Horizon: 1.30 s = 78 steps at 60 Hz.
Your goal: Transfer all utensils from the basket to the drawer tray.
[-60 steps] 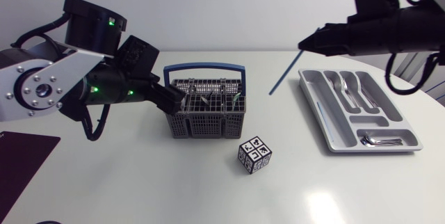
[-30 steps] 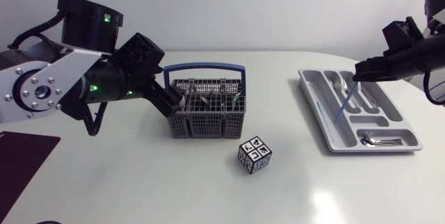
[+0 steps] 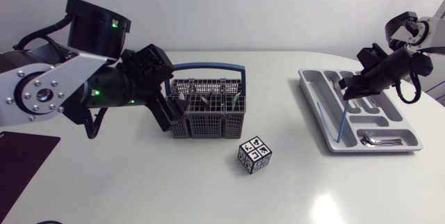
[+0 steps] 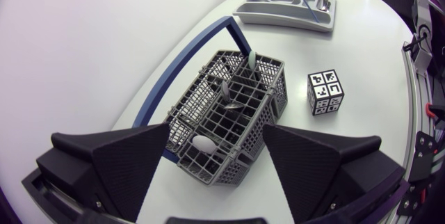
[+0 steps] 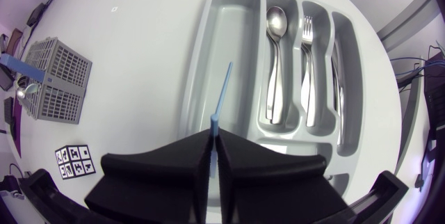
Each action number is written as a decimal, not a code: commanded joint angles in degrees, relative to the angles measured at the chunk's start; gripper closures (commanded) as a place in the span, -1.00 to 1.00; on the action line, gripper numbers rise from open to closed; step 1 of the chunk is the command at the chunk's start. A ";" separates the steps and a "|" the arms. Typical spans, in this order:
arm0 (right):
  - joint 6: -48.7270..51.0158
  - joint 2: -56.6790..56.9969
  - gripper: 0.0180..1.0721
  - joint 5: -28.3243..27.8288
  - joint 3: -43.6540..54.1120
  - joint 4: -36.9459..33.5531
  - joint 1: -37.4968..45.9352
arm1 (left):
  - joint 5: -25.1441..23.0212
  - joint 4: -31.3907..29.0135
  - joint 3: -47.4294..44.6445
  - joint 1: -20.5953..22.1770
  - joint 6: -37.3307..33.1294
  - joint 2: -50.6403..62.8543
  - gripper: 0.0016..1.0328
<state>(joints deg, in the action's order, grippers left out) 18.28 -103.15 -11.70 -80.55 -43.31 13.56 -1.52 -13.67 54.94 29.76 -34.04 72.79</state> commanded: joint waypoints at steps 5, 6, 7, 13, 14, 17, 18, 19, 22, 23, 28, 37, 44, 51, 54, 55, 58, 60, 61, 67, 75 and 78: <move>-0.71 -5.57 0.80 0.37 -4.17 0.42 -0.47 | -2.08 -0.13 -1.59 -0.75 -3.58 -0.37 -0.81; -0.79 -6.09 0.77 0.37 -4.44 0.68 -0.47 | -2.26 -0.13 -1.59 -0.93 -3.66 -0.28 -0.81; -0.97 -6.62 0.74 0.37 -4.70 1.03 -0.38 | -2.26 -0.04 -1.59 -1.11 -3.93 -0.28 -0.81; -1.50 -8.73 0.39 0.37 -5.93 2.35 -0.38 | -2.96 0.49 -1.85 -1.55 -5.24 -0.20 -0.81; -1.50 -8.82 0.32 0.37 -5.93 2.70 -0.29 | -3.05 0.84 -1.94 -1.55 -5.33 -0.20 -0.81; -1.50 -8.82 0.07 0.45 -5.67 3.85 -0.29 | -3.05 1.63 -2.38 -1.55 -6.21 -0.20 -0.81; -1.50 -8.82 0.00 0.37 -5.58 3.93 -0.29 | -3.14 1.89 -2.64 -1.55 -6.65 -0.20 -0.81; -1.50 -8.82 -0.05 0.37 -5.58 4.02 -0.29 | -3.14 1.98 -2.73 -1.55 -6.91 -0.20 -0.81; -1.50 -8.29 -0.31 0.37 -5.14 4.73 -0.47 | -3.14 3.39 -3.43 -1.55 -8.67 -0.20 -0.81; -1.50 -8.12 -0.42 0.37 -4.96 4.90 -0.47 | -3.14 3.74 -3.61 -1.55 -9.11 -0.11 -0.81; -0.62 -5.57 -0.70 0.19 -3.03 6.48 -1.08 | -3.40 4.62 -3.43 -1.81 -10.87 0.77 -0.81; 0.96 0.76 -0.85 0.28 3.12 10.26 -3.54 | -3.49 5.94 -3.17 -1.37 -15.88 2.62 -0.81; 2.90 5.68 -0.90 0.10 8.48 12.20 -6.88 | -3.49 6.64 -2.99 0.12 -22.12 4.37 -0.81; 3.87 9.37 -0.90 -0.42 12.70 13.08 -10.31 | -3.14 7.69 -2.99 1.27 -27.31 6.13 -0.81; 3.78 10.69 -0.90 -0.42 14.11 13.78 -11.63 | -2.79 7.96 -2.99 1.53 -29.68 7.10 -0.81; 3.69 11.04 -0.90 -0.51 14.55 13.87 -12.07 | -2.44 8.31 -2.99 1.53 -30.65 7.54 -0.80; 3.60 12.10 -0.90 -0.51 15.51 14.13 -13.21 | -2.00 9.10 -2.91 1.62 -32.40 8.33 -0.80; 3.43 12.71 -0.90 -0.51 16.22 14.22 -14.09 | -1.82 9.36 -2.55 1.44 -33.63 8.94 -0.80; 3.43 12.89 -0.90 -0.51 16.39 14.22 -14.44 | -1.82 9.36 -2.38 1.44 -34.07 9.30 -0.80; 2.72 14.56 -0.90 -0.60 18.33 15.10 -17.25 | -1.82 9.63 -1.32 1.18 -37.59 10.97 -0.72; 1.67 15.61 -0.90 -0.60 19.21 15.18 -20.51 | -1.82 10.16 0.17 0.74 -41.37 12.72 -0.60; 1.14 15.88 -0.90 -0.42 19.47 15.62 -21.65 | -1.82 10.24 1.05 0.48 -42.33 13.51 -0.53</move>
<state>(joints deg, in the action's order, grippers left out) 20.82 -88.53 -12.14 -62.61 -28.40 -6.50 -3.60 -4.32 53.54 30.81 -72.29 84.64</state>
